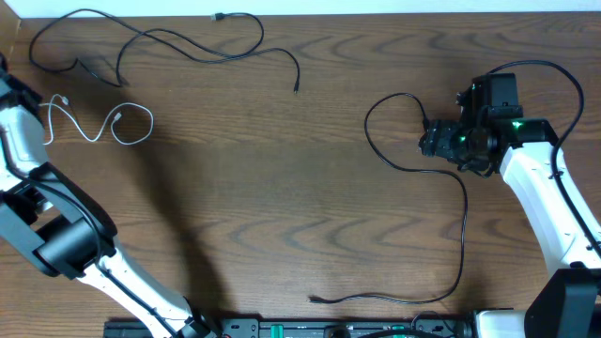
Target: Untangle cables
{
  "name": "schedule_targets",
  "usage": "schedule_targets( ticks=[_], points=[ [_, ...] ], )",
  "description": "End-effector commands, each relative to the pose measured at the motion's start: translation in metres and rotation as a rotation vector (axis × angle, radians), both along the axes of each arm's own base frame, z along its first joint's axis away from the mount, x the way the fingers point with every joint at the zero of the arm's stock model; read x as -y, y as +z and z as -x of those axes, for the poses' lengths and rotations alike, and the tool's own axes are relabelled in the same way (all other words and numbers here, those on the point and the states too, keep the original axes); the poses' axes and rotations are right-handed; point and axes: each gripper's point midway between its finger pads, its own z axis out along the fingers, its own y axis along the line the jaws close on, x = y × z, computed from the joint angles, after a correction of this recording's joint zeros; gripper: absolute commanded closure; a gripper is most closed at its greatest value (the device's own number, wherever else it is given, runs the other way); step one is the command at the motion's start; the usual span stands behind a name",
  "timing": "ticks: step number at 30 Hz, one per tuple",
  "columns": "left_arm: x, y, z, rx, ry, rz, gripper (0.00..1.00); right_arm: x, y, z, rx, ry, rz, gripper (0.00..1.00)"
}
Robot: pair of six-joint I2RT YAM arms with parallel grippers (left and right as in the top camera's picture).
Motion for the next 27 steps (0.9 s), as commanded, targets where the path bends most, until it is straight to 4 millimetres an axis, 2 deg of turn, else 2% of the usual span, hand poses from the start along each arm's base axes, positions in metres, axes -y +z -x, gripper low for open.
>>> schedule_targets(
  ticks=[1,4,5,6,7,9,11,12,15,19,23,25,27],
  points=[
    [0.029,0.045,-0.016,0.067,-0.083,-0.021,0.27,-0.002,-0.002,0.002,-0.007,-0.003,-0.006,0.24],
    [0.079,0.088,-0.037,0.196,-0.268,0.062,0.26,-0.002,-0.002,0.002,-0.008,-0.003,-0.006,0.22],
    [0.111,0.112,-0.045,0.285,-0.373,0.142,0.22,-0.002,-0.002,0.002,-0.007,-0.003,-0.006,0.22],
    [0.124,0.120,-0.047,0.314,-0.414,0.173,0.22,-0.002,-0.002,0.002,-0.007,-0.003,-0.006,0.21],
    [0.152,0.138,-0.050,0.374,-0.507,0.241,0.22,-0.002,-0.002,0.001,-0.007,-0.003,-0.006,0.20],
    [0.204,0.167,-0.050,0.458,-0.675,0.370,0.18,-0.002,-0.002,0.002,-0.007,-0.003,-0.006,0.12],
    [0.251,0.183,-0.044,0.491,-0.816,0.487,0.17,-0.002,-0.002,0.002,-0.008,-0.004,-0.005,0.01],
    [0.278,0.187,-0.039,0.486,-0.890,0.558,0.17,-0.001,-0.002,0.002,-0.008,-0.005,-0.002,0.01],
    [0.332,0.173,-0.027,0.406,-0.965,0.723,0.16,0.003,-0.004,0.003,-0.015,-0.016,0.023,0.01],
    [0.399,0.129,-0.006,0.186,-0.994,0.904,0.16,0.008,-0.007,0.010,-0.041,0.003,0.059,0.01],
    [0.438,0.078,0.013,-0.067,-0.934,0.916,0.16,-0.008,-0.006,0.015,-0.010,0.244,0.045,0.01],
    [0.448,0.060,0.021,-0.173,-0.908,0.874,0.16,0.002,-0.010,0.020,-0.045,0.197,0.088,0.01],
    [0.453,0.049,0.028,-0.250,-0.890,0.817,0.16,0.033,-0.017,0.031,-0.124,0.011,0.209,0.01]
  ],
)
